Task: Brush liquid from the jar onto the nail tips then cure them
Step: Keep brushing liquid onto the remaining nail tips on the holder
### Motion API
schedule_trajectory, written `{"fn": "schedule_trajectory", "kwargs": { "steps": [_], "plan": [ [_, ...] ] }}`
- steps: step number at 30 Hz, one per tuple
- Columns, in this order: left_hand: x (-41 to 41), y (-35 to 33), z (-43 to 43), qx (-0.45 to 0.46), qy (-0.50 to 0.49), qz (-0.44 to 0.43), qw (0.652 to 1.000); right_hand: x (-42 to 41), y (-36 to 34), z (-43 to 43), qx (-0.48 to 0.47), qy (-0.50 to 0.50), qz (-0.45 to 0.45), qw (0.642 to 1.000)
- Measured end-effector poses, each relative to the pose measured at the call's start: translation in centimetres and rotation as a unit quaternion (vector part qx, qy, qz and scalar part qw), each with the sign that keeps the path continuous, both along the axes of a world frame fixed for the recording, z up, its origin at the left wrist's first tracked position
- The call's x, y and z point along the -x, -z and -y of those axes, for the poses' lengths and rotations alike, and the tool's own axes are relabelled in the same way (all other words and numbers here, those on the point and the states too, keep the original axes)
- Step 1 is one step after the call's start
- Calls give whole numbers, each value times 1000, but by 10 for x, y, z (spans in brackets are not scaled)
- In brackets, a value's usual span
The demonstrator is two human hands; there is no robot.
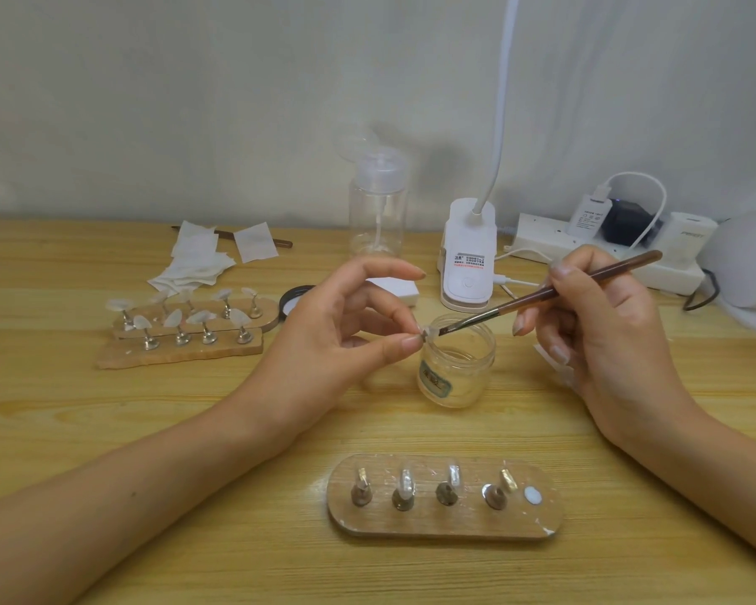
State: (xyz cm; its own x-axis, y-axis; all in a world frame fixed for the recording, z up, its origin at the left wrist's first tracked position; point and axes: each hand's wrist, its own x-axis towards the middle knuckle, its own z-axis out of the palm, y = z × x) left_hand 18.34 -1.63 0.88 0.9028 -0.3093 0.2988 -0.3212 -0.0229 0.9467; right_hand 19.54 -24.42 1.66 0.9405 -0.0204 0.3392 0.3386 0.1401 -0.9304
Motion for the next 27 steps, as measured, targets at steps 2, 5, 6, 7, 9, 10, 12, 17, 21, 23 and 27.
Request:
{"fn": "schedule_trajectory", "kwargs": {
  "steps": [2, 5, 6, 7, 9, 10, 12, 17, 21, 23, 27],
  "plan": [
    [0, 0, 0, -2, 0, 0, 1000, 0, 0, 1, 1, -4, 15, 1000],
    [0, 0, 0, -4, -1, 0, 1000, 2, 0, -2, 7, -46, 42, 998],
    [0, 0, 0, -4, -1, 0, 1000, 2, 0, -3, 8, -47, 39, 998],
    [0, 0, 0, -6, -2, 0, 1000, 2, 0, -2, 5, -38, 31, 999],
    [0, 0, 0, -9, -3, 1, 1000, 1, 0, -1, 1, -9, 9, 1000],
    [0, 0, 0, -8, -3, 0, 1000, 0, 0, 0, 1, 3, 4, 1000],
    [0, 0, 0, -6, -2, -2, 1000, 0, 0, 1, 0, 3, 15, 1000],
    [0, 0, 0, -6, -3, -4, 1000, 2, 0, -3, 4, -33, 30, 999],
    [1, 0, 0, -5, -4, -7, 1000, 0, 0, 0, 2, 13, 8, 1000],
    [1, 0, 0, -1, -2, -10, 1000, 0, 0, 0, -1, 0, 29, 1000],
    [0, 0, 0, 4, 1, -16, 1000, 1, 0, -3, 3, -30, 32, 999]
  ]
}}
